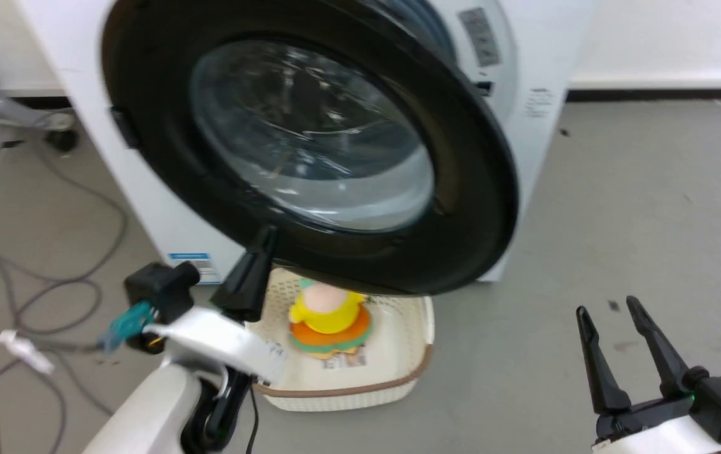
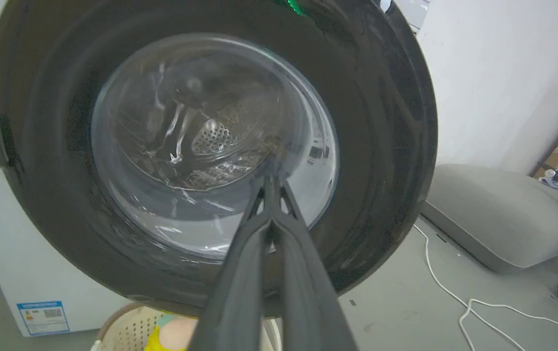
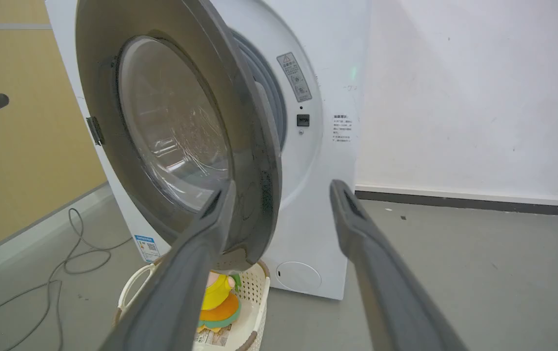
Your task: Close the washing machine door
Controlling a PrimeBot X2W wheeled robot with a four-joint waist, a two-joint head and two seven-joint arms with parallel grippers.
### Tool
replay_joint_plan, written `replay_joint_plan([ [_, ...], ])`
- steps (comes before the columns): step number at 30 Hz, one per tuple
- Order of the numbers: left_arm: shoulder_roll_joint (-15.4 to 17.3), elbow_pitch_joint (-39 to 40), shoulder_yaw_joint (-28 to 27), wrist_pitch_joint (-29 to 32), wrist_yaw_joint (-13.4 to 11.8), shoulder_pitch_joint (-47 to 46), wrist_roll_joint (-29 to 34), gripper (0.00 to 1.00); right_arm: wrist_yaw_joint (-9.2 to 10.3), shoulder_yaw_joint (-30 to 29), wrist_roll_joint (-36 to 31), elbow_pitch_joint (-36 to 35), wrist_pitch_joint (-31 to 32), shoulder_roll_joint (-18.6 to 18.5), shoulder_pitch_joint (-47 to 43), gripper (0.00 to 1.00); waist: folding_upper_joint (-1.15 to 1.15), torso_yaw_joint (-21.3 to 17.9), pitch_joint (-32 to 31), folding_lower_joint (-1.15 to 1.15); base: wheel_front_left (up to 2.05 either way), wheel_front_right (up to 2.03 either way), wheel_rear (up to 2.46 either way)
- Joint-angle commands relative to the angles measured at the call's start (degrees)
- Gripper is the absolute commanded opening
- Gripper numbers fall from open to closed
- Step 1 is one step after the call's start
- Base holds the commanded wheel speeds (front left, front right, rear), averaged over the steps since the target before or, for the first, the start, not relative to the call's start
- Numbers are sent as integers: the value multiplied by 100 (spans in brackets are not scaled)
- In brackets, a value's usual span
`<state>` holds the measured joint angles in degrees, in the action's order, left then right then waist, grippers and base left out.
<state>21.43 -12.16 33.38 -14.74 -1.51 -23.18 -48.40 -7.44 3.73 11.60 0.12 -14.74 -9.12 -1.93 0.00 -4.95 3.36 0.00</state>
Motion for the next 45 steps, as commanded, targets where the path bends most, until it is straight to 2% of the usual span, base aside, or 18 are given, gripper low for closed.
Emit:
replay_joint_plan([
  [1, -49, 364, -337, -23, -203, 397, 574, 0, -5, 16, -14, -34, -26, -28, -107, 100, 0, 275, -150, 0, 0, 0, 0],
  [6, -305, 1234, -1181, -25, -600, 1471, 1977, 0, -5, -7, -18, -43, -26, 4, -184, 100, 0, 539, -282, 0, 0, 0, 0],
  [10, -542, 1485, -1476, -25, -671, 2104, 2531, 0, -5, -4, -12, -36, -26, 42, -216, 100, 0, 651, -328, 0, 0, 0, 0],
  [11, -589, 1500, -1492, -25, -662, 2237, 2640, 7, -5, 2, -13, -34, -26, 48, -224, 100, 0, 676, -330, 0, 0, 0, 0],
  [12, -623, 1515, -1506, -25, -662, 2340, 2766, 52, -5, 8, -13, -31, -26, 52, -230, 100, 0, 697, -332, 0, 0, 0, 0],
  [13, -623, 1515, -1506, -25, -662, 2340, 2766, 52, -5, 8, -13, -31, -26, 52, -230, 100, 0, 697, -332, 0, 0, 0, 0],
  [14, -650, 1504, -1501, -25, -656, 2434, 2878, 100, -5, 16, -11, -22, -26, 55, -236, 100, 0, 713, -338, 0, 0, 0, 0],
  [23, -908, 1283, -1641, -26, -464, 2798, 3609, 100, -5, 98, 76, 167, -26, 6, -299, 100, 0, 791, -385, 0, 0, 0, 0],
  [32, -1110, 1184, -1665, -26, -363, 2850, 3906, 100, -5, 133, 180, 218, -26, 5, -343, 100, 0, 896, -339, 0, 0, 0, 0],
  [33, -1128, 1172, -1665, -26, -349, 2837, 3935, 100, -5, 158, 207, 200, -26, -18, -334, 35, 0, 928, -307, 0, 0, 0, 0],
  [34, -1147, 1160, -1664, -26, -334, 2817, 3959, 100, -5, 189, 224, 171, -26, -50, -314, 0, 0, 963, -268, 0, 0, 0, 0],
  [40, -1266, 1111, -1715, -26, -254, 2579, 4060, 100, -5, 637, 257, 57, 24, -408, 148, 0, 0, 1149, 124, 0, 0, 0, 0],
  [45, -1388, 1159, -1750, -26, -219, 2351, 4144, 100, -5, 1100, 435, 111, 245, -939, 909, 0, 0, 1310, 506, 0, 0, 0, 0],
])
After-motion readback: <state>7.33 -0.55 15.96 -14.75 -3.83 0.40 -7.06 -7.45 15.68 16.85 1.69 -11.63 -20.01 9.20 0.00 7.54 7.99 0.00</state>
